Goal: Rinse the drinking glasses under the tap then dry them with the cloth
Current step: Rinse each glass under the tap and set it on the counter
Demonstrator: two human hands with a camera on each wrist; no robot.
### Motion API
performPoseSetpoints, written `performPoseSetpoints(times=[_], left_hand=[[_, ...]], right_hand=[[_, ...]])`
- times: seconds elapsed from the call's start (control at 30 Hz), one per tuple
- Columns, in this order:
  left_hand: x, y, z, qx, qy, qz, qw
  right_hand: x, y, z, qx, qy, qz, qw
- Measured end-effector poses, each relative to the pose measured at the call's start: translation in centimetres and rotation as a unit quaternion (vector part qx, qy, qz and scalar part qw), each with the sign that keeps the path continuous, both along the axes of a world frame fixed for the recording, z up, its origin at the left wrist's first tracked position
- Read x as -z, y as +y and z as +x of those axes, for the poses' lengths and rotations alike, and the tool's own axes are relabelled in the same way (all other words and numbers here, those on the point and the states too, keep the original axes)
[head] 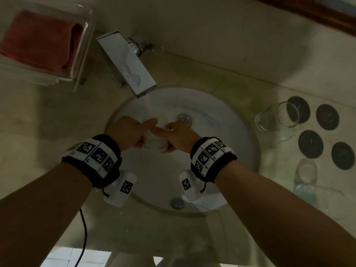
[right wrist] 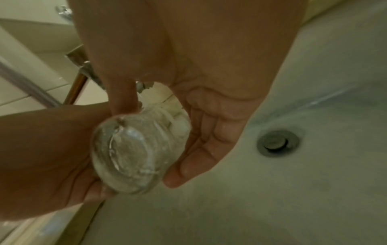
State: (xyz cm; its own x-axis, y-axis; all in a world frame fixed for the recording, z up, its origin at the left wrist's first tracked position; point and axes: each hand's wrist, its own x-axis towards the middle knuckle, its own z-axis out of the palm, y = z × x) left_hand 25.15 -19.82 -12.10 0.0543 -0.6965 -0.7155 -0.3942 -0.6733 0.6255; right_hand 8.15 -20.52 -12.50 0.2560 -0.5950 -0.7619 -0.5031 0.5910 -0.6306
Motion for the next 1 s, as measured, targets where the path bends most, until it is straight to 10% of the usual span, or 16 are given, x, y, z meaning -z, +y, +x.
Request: performPoseSetpoints(times=[0.27,0.43,1.0], left_hand=[[0.1,0.3,-0.1,0.091,-0.087,0.035,0.991],[-0.6,0.1,-0.3,-0.058,0.078,0.011,0.995],[-1.3,-0.1,-0.1,-0.002,0.13,-0.156,0.979]], right_hand=[[-0.8,0.4,-0.7,-0.019,0.041,0.031,0.999],[-0.3,0.6,-0.1,0.017,0.022,-0.039,0.999],[-0.7,-0.3,0.6,0.065,0.013,-0.224,0.972]])
